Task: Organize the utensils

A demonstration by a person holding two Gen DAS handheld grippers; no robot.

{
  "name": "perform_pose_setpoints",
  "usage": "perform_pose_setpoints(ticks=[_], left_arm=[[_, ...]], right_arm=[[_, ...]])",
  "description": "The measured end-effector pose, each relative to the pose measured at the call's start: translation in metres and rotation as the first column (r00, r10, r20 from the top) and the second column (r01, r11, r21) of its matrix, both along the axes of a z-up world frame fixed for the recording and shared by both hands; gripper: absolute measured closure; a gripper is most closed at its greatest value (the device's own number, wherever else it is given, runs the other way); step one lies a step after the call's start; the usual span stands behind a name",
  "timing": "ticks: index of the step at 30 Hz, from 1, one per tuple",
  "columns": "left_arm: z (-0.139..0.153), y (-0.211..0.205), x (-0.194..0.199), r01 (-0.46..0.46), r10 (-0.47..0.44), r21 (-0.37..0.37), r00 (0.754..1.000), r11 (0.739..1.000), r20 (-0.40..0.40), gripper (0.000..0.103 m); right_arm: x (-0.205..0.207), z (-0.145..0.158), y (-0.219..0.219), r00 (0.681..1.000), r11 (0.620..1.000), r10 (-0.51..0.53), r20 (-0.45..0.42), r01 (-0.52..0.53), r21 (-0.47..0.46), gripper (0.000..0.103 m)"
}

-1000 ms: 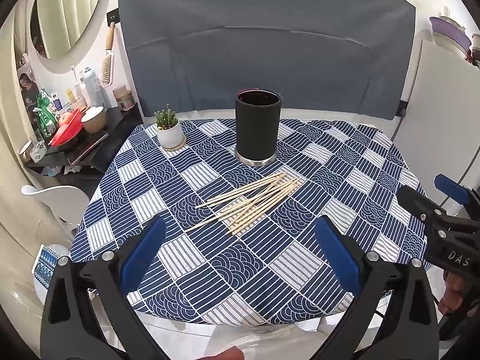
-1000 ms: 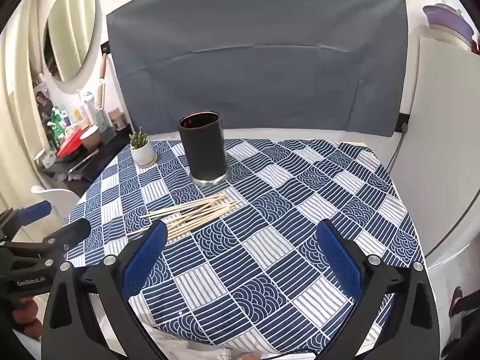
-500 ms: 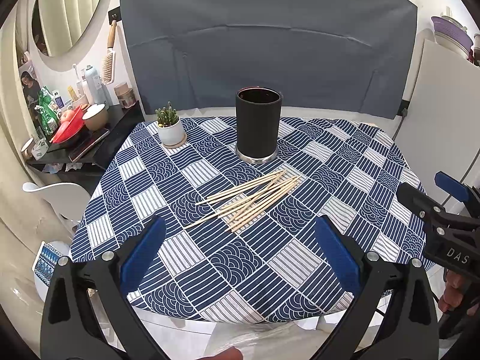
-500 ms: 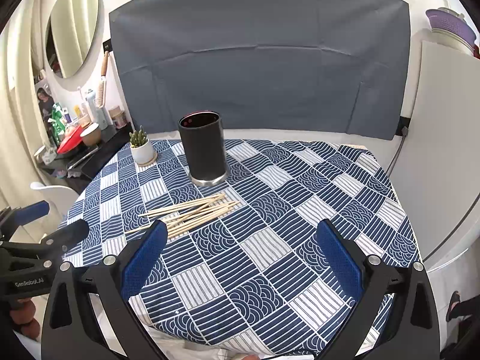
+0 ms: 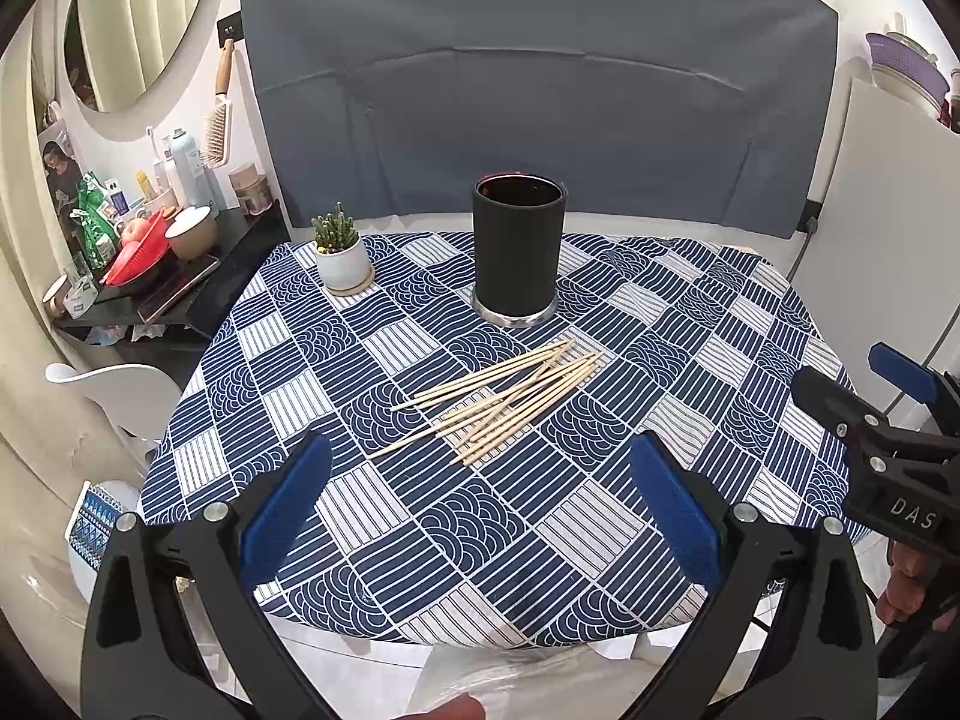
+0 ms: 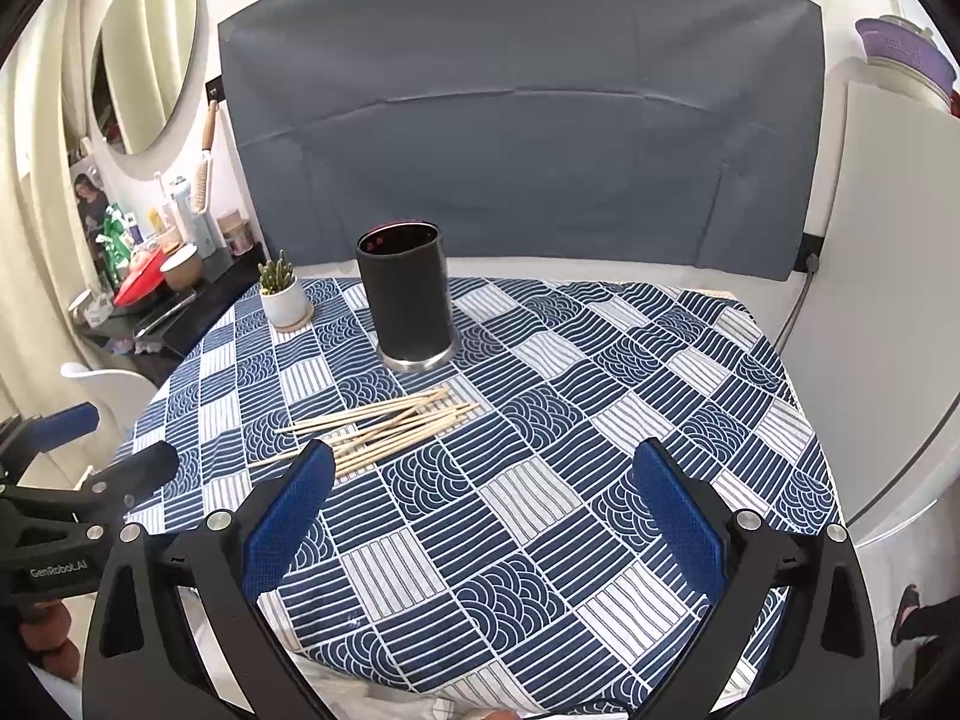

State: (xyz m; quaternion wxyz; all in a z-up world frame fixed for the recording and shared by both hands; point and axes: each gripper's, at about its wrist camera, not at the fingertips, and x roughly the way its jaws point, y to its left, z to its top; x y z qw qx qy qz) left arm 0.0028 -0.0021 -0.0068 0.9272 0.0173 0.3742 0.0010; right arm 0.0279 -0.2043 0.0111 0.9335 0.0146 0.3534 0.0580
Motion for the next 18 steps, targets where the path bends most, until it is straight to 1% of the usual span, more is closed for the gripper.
perform_pose_setpoints(ticks=[18], left_arm=[[-0.003,0.0075,0.0008,0.006,-0.006,-0.012,1.0,1.0,-0.025,0.006]], right_arm=[[0.0018,-0.0044,0.0018,1.0,1.0,-0.01,-0.028,0.01,0.011,0.007]])
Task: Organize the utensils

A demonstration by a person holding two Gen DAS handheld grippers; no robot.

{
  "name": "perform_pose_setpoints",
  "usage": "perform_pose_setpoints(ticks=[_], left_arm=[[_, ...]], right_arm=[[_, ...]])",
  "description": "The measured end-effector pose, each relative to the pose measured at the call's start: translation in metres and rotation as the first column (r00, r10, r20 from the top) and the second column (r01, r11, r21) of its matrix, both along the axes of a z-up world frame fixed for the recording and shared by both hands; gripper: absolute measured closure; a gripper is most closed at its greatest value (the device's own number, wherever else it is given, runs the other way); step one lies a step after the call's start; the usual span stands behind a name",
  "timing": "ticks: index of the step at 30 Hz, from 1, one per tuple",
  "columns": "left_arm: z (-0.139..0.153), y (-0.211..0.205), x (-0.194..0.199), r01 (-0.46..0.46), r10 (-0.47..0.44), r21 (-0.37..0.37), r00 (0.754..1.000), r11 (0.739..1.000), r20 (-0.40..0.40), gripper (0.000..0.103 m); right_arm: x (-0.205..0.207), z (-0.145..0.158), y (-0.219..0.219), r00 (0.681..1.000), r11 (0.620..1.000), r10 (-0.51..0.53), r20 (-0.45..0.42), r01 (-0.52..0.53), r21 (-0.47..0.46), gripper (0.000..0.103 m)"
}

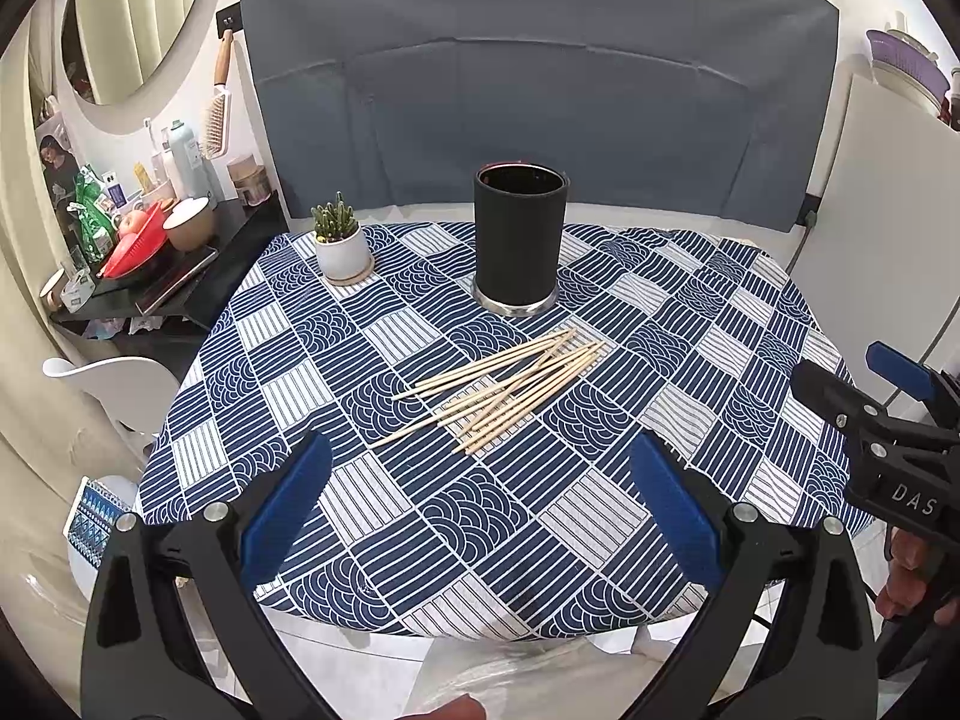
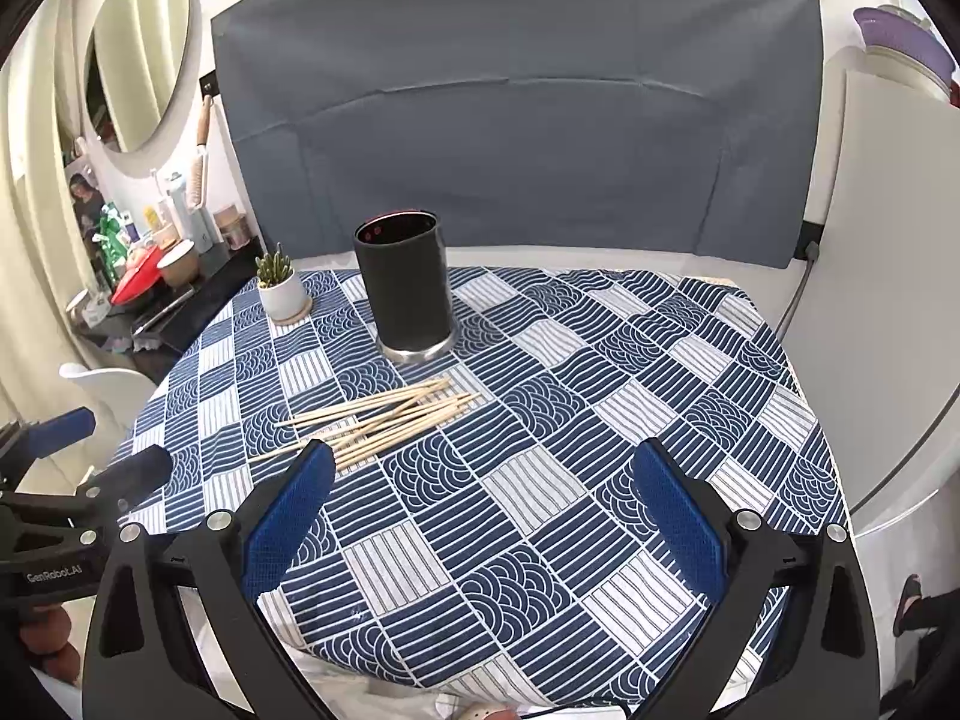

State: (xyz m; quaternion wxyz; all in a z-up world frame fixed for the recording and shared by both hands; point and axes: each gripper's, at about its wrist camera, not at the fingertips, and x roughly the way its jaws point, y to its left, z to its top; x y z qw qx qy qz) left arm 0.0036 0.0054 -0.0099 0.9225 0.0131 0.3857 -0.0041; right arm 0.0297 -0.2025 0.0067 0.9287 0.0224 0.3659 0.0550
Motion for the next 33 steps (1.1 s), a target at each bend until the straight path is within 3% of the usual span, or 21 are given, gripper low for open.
perform_pose_setpoints(ticks=[33], left_arm=[[-0.007,0.014,-0.025,-0.024,0.024,-0.028,1.0,0.999,-0.015,0.006]], right_arm=[[-0.02,0.0,0.019,0.999,0.998,0.049,-0.014,-0.05,-0.044,0.007]])
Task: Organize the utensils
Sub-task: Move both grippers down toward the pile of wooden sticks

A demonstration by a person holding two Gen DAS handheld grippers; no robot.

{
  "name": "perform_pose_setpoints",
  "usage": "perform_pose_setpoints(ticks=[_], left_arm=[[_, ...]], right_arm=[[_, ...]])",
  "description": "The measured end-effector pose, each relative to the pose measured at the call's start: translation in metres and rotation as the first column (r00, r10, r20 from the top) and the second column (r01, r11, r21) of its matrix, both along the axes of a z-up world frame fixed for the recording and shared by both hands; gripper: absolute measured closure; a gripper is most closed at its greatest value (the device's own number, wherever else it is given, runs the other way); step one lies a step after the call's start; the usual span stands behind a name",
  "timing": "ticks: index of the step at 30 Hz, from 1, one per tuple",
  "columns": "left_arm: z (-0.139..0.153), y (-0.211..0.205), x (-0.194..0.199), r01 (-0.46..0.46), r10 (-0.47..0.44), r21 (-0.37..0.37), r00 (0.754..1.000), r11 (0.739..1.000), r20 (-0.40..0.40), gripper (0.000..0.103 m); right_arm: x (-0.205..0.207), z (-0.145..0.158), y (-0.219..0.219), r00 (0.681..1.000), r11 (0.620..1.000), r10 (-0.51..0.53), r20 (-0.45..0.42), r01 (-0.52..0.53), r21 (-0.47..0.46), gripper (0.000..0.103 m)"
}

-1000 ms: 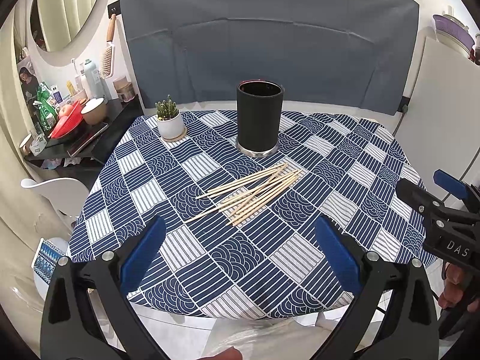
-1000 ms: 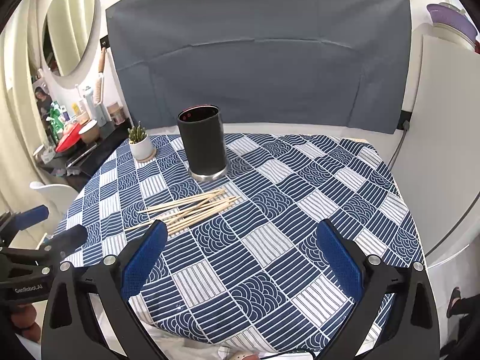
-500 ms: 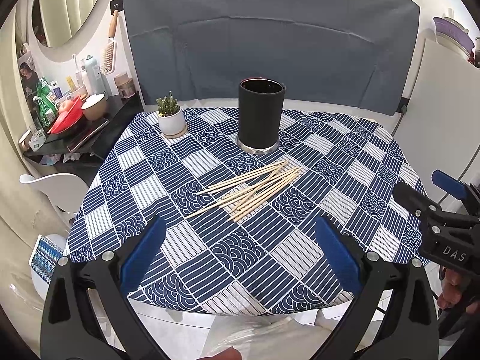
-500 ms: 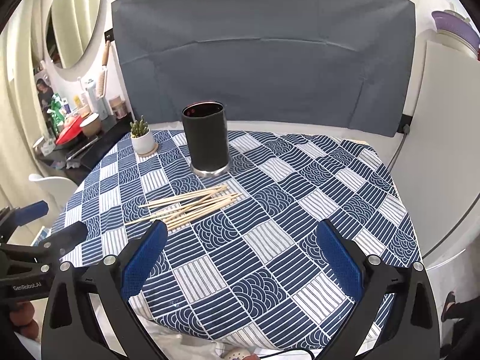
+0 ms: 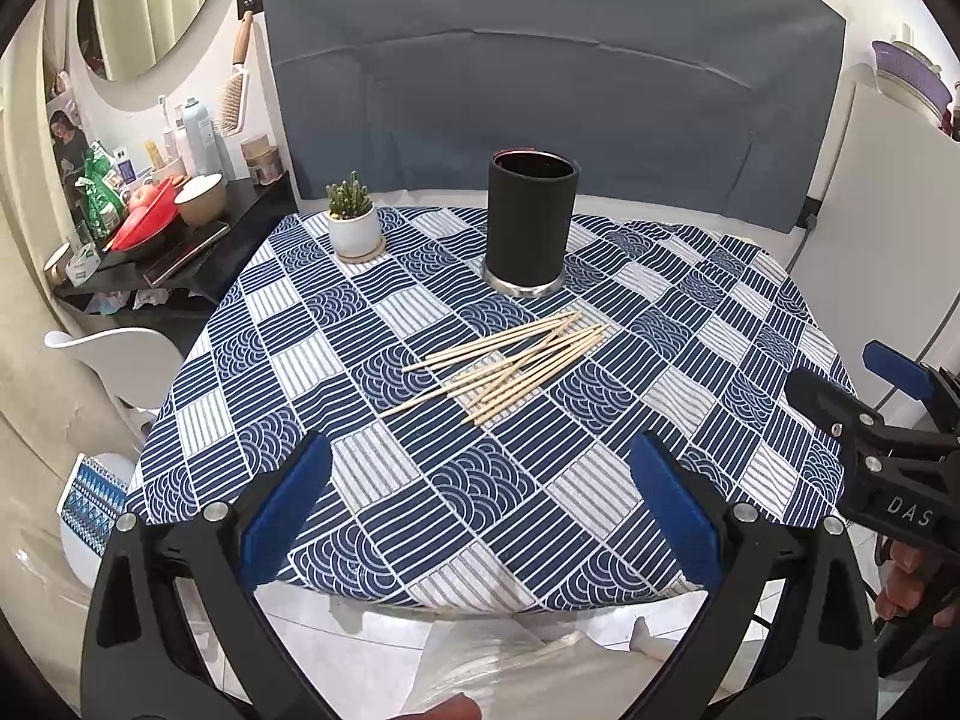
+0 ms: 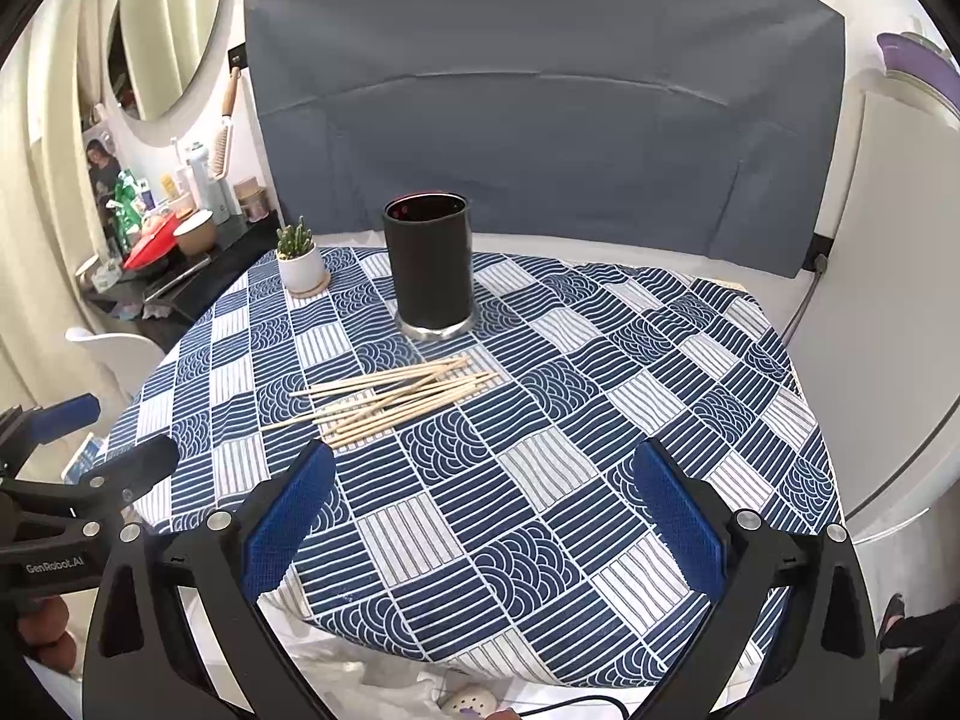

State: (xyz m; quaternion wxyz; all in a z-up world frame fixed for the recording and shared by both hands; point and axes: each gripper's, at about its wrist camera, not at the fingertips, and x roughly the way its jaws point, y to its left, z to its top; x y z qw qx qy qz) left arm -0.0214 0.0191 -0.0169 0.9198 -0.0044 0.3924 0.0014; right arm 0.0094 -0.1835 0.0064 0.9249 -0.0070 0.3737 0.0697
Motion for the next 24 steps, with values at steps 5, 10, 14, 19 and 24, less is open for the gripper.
perform_pose_setpoints(ticks=[5,10,14,19,24], left_arm=[[-0.003,0.007,-0.009,-0.024,0.024,-0.004,0.999,1.0,-0.026,0.006],[-0.005,0.019,-0.01,-0.052,0.052,-0.004,0.998,0.999,-0.047,0.006],[-0.004,0.029,0.002,-0.047,0.047,0.002,0.998,0.999,-0.047,0.006],[-0.003,0.041,0.029,-0.018,0.018,-0.008,0.998,1.0,-0.065,0.006],[0.002,0.056,0.065,0.022,-0.025,-0.034,0.995,0.999,-0.095,0.006]], right_arm=[[-0.003,-0.002,0.003,1.0,1.0,0.009,-0.017,-0.009,0.013,0.007],[0.001,-0.005,0.011,0.999,0.999,0.023,-0.034,-0.022,0.031,0.007],[0.009,-0.007,0.02,0.998,0.999,0.026,-0.051,-0.025,0.033,0.007],[0.027,-0.012,0.032,0.997,1.0,-0.004,-0.072,0.006,0.029,0.007],[0.05,-0.018,0.042,0.99,0.999,-0.042,-0.132,0.044,0.014,0.007]])
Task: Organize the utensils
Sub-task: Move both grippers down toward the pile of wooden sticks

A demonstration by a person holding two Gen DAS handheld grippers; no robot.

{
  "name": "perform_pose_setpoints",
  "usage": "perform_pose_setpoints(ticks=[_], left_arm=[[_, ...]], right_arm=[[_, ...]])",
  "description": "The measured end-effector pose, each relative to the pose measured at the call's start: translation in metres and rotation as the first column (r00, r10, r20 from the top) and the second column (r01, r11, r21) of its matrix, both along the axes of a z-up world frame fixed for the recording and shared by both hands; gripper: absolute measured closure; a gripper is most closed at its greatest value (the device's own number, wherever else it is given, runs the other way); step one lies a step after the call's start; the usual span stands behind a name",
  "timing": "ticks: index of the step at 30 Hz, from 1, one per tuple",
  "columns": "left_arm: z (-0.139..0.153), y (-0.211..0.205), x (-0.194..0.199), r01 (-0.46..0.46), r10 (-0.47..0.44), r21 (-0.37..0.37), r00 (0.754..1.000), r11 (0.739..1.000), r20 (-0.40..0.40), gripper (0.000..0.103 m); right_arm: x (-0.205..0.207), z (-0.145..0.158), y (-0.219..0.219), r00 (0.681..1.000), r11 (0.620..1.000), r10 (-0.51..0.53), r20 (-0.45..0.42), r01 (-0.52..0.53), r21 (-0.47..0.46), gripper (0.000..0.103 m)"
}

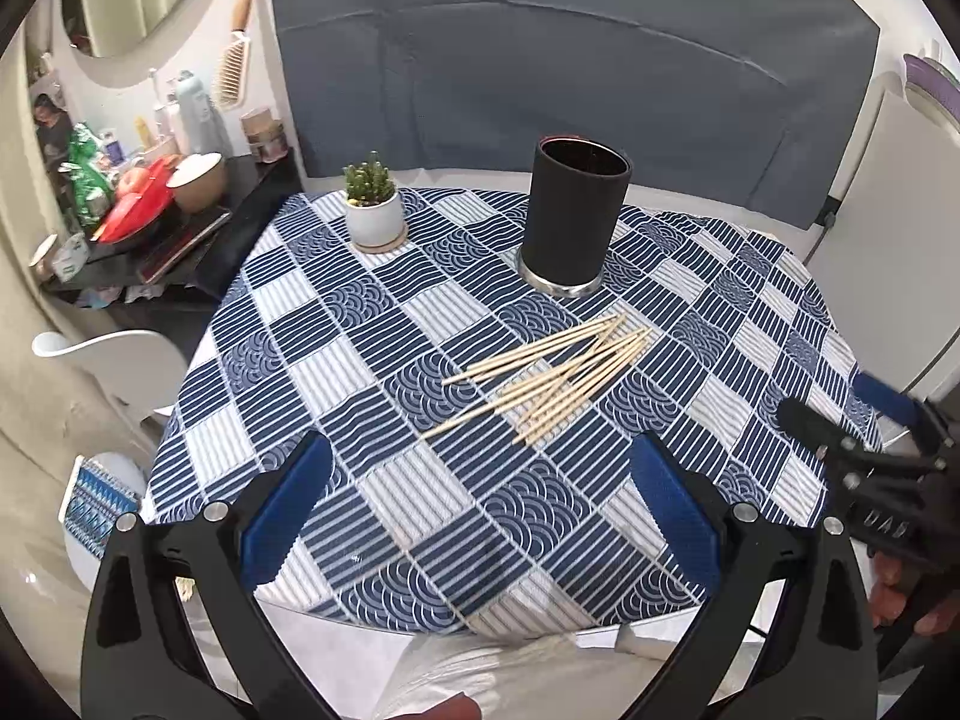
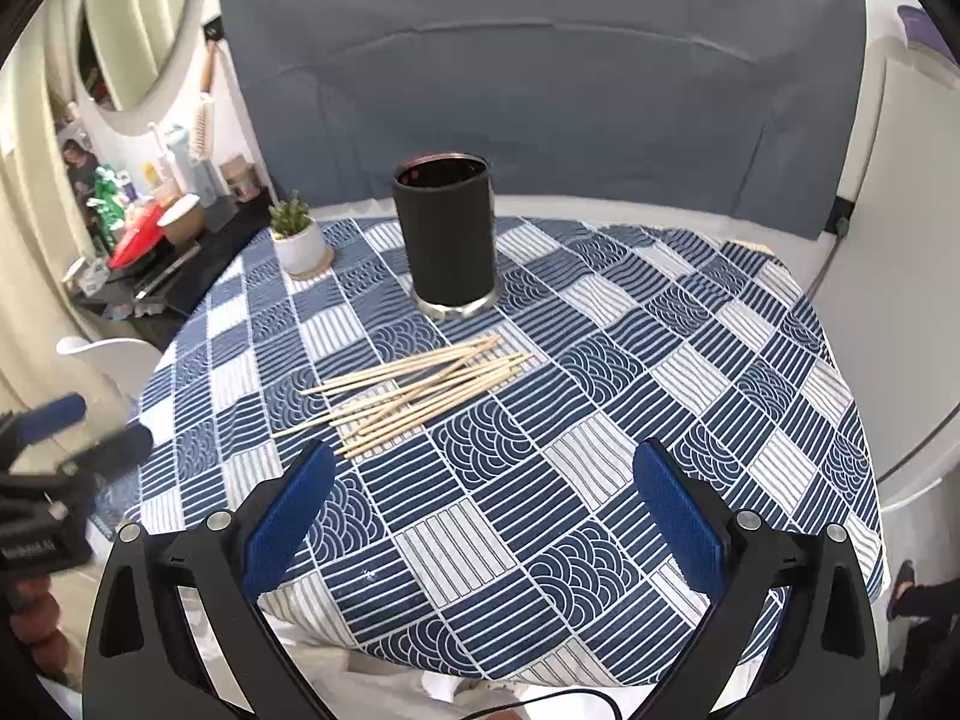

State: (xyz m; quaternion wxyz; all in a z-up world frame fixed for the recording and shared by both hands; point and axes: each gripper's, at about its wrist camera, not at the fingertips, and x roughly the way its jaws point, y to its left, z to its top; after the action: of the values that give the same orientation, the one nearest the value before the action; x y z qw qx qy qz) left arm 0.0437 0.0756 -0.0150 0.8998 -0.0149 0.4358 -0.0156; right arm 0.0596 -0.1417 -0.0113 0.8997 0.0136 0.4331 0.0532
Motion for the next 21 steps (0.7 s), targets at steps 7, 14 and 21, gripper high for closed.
perform_pose_setpoints(ticks=[7,14,21], left_arm=[[-0.013,0.002,0.047,0.121,-0.12,0.006,0.99,0.993,-0.073,0.006],[-0.034,0.01,0.1,0.198,-0.194,0.009,0.968,0.98,-0.157,0.006],[-0.081,0.008,0.16,0.326,-0.305,0.033,0.912,0.945,-0.274,0.006]], right_arm=[[0.033,-0.019,0.006,0.993,0.997,-0.075,-0.094,0.078,0.027,0.007],[0.066,-0.047,0.009,0.966,0.986,-0.162,-0.2,0.168,0.017,0.007],[0.097,-0.091,0.011,0.928,0.967,-0.256,-0.272,0.245,-0.072,0.007]])
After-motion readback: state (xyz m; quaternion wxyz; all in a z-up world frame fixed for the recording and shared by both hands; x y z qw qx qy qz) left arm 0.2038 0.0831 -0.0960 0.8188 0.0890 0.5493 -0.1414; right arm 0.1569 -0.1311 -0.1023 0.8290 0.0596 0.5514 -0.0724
